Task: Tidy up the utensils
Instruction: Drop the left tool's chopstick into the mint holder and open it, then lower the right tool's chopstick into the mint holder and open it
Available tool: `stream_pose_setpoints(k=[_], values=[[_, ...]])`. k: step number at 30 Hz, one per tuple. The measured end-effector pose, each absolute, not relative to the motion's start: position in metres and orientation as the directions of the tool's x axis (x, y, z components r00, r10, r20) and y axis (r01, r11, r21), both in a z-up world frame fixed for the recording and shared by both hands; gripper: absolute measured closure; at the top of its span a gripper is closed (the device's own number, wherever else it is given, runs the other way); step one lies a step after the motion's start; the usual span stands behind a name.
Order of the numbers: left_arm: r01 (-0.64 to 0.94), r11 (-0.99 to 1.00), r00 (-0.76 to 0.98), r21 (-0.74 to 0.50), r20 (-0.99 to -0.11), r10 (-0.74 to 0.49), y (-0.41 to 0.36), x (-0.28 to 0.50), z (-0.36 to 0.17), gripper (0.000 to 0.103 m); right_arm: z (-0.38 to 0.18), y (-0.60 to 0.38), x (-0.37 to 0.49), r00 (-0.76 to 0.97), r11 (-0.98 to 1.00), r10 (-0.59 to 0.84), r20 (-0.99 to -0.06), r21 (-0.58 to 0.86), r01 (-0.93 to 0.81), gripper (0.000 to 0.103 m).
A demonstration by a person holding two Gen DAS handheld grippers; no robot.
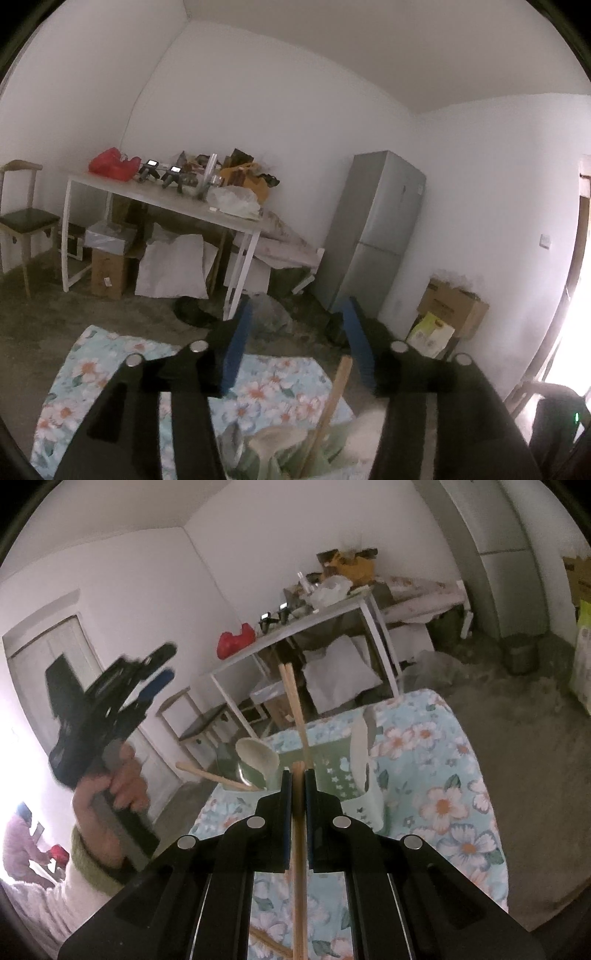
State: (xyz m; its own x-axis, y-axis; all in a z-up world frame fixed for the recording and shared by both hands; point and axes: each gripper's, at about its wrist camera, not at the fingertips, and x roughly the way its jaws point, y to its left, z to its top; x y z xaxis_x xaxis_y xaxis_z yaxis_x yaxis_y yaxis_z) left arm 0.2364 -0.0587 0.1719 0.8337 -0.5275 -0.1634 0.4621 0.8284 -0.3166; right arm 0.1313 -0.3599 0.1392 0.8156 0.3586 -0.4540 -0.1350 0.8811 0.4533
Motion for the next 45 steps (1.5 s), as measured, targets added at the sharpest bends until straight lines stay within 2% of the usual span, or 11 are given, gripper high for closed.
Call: stream_pose_setpoints(k=[3,5,9,17,22,25,39,45], values=[[0.454,0.836,0.825,-0.309,-0.207,-0.525,-0.049,0.220,0.164,0.041,0.144,-0.363,0.133,0.824,0.878,0.361,-0.438,0.458,-0.141,0.098],[0.439,0.849,0.820,-0.294,-0.256,-0.513,-0.042,0.209,0.155,0.032,0.148,-0.364,0.136,0.827,0.873,0.369,-0.424,0.463,-0.152,0.098],[0.419,0.867,0.789,-0.271,-0.365,-0.495,-0.036,0.189,0.127,0.022,0.162,-0.367,0.146,0.837,0.857,0.399,-0.375,0.476,-0.196,0.098],[0.371,0.905,0.730,-0.207,-0.538,-0.422,-0.035,0.148,0.060,0.007,0.201,-0.358,0.190,0.844,0.772,0.514,-0.155,0.513,-0.376,0.098],[0.329,0.920,0.706,-0.212,-0.592,-0.389,-0.034,0.135,0.036,0.006,0.211,-0.349,0.224,0.849,0.738,0.525,-0.052,0.524,-0.425,0.098],[0.318,0.920,0.681,-0.228,-0.621,-0.389,-0.035,0.129,0.026,0.006,0.214,-0.347,0.247,0.864,0.734,0.502,-0.028,0.542,-0.409,0.098],[0.269,0.936,0.700,-0.228,-0.622,-0.353,-0.015,0.137,0.022,0.006,0.203,-0.336,0.288,0.938,0.819,0.346,-0.014,0.492,-0.295,0.098],[0.251,0.938,0.693,-0.238,-0.632,-0.346,-0.009,0.142,0.018,0.006,0.182,-0.324,0.289,0.957,0.874,0.286,-0.049,0.424,-0.239,0.098]])
